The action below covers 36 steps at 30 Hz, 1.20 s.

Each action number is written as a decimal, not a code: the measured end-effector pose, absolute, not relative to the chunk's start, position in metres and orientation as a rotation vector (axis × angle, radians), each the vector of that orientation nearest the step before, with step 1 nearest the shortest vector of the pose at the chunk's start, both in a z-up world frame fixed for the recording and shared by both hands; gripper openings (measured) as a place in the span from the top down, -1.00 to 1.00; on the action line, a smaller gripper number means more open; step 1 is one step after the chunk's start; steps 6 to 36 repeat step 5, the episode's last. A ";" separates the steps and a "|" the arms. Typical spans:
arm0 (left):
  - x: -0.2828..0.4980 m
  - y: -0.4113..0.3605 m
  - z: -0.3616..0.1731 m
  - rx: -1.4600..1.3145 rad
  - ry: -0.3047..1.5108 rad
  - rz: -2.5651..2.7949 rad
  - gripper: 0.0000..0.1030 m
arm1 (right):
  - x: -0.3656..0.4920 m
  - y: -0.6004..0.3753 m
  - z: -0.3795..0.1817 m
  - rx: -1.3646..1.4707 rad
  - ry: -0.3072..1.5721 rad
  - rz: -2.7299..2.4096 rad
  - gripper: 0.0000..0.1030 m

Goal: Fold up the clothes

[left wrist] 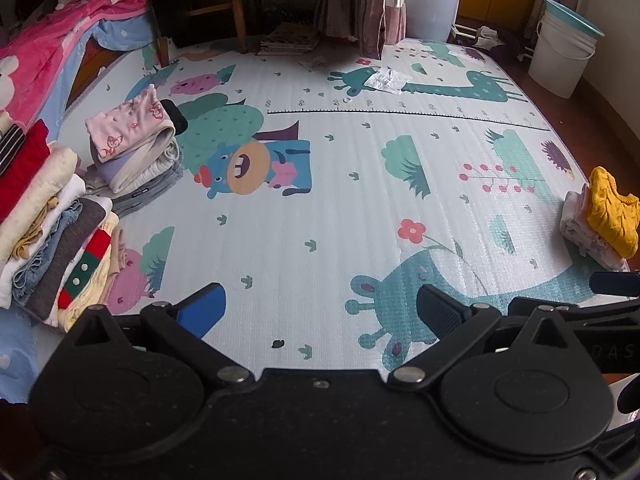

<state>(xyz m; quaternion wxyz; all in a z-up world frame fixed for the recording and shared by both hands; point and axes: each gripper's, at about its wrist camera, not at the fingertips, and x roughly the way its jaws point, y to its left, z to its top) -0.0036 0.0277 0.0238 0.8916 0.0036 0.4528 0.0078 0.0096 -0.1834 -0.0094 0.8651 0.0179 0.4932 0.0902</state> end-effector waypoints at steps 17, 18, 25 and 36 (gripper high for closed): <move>-0.010 0.025 0.024 0.017 0.933 0.016 -0.99 | 0.008 -0.182 -0.011 0.041 1.031 0.186 -1.00; -0.010 0.025 0.024 0.017 0.933 0.016 -0.99 | 0.008 -0.182 -0.011 0.041 1.031 0.186 -1.00; -0.010 0.025 0.024 0.017 0.933 0.016 -0.99 | 0.008 -0.182 -0.011 0.041 1.031 0.186 -1.00; -0.010 0.025 0.024 0.017 0.933 0.016 -0.99 | 0.008 -0.182 -0.011 0.041 1.031 0.186 -1.00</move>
